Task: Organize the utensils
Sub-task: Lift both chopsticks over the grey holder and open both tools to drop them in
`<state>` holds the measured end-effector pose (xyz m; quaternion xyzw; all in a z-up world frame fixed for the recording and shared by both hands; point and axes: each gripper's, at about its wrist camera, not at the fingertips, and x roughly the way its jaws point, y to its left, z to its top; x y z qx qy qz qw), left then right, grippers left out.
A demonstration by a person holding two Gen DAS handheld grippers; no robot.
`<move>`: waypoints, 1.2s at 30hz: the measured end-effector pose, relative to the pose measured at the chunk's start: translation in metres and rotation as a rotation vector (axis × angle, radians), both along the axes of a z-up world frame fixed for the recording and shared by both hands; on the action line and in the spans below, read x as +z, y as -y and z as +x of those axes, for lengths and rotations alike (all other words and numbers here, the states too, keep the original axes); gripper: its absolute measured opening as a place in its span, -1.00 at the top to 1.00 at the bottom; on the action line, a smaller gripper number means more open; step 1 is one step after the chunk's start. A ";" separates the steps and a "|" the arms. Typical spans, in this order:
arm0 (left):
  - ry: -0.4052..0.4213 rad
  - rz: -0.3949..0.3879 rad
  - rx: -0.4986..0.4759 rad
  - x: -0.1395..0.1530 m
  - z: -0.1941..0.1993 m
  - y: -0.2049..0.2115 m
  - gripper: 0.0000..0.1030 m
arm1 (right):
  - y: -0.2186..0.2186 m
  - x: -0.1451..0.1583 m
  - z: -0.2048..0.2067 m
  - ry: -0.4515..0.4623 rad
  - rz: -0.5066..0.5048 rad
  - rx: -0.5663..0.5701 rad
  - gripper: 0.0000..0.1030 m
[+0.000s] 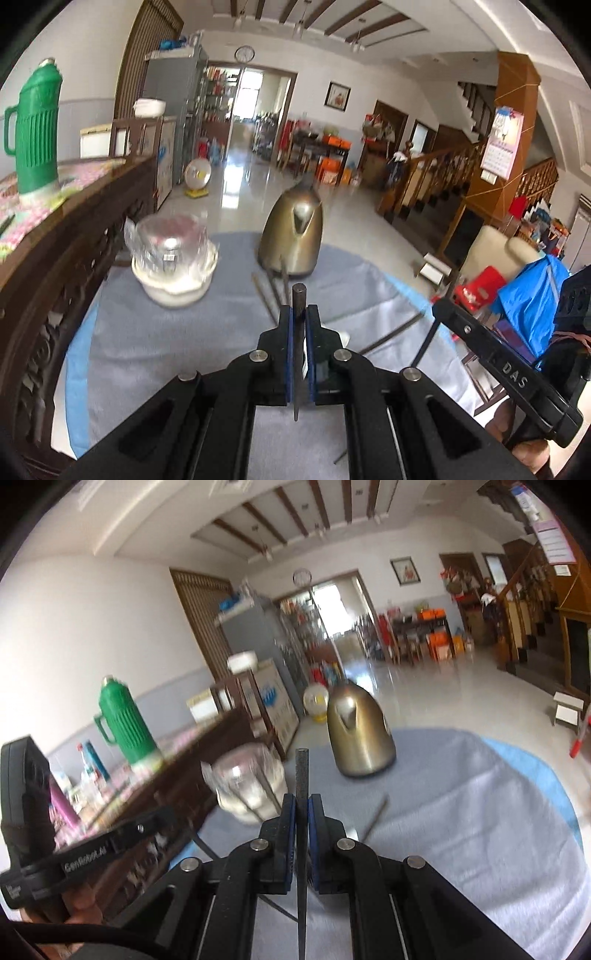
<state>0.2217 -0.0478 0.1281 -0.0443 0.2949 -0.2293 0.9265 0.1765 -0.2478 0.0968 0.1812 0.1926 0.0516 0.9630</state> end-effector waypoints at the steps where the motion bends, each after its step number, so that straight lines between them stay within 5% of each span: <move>1: 0.020 -0.003 -0.003 0.010 0.000 0.001 0.87 | 0.000 0.006 0.001 0.020 -0.002 -0.012 0.86; 9: 0.125 -0.021 -0.028 0.054 0.003 0.009 0.87 | -0.004 0.055 0.011 0.182 -0.064 -0.112 0.86; 18: 0.202 -0.054 0.000 0.053 0.015 0.023 0.87 | -0.021 0.045 0.039 0.223 -0.133 -0.207 0.86; 36: -0.028 -0.007 0.003 -0.027 0.030 0.027 0.86 | -0.009 0.002 0.049 0.024 -0.088 -0.117 0.81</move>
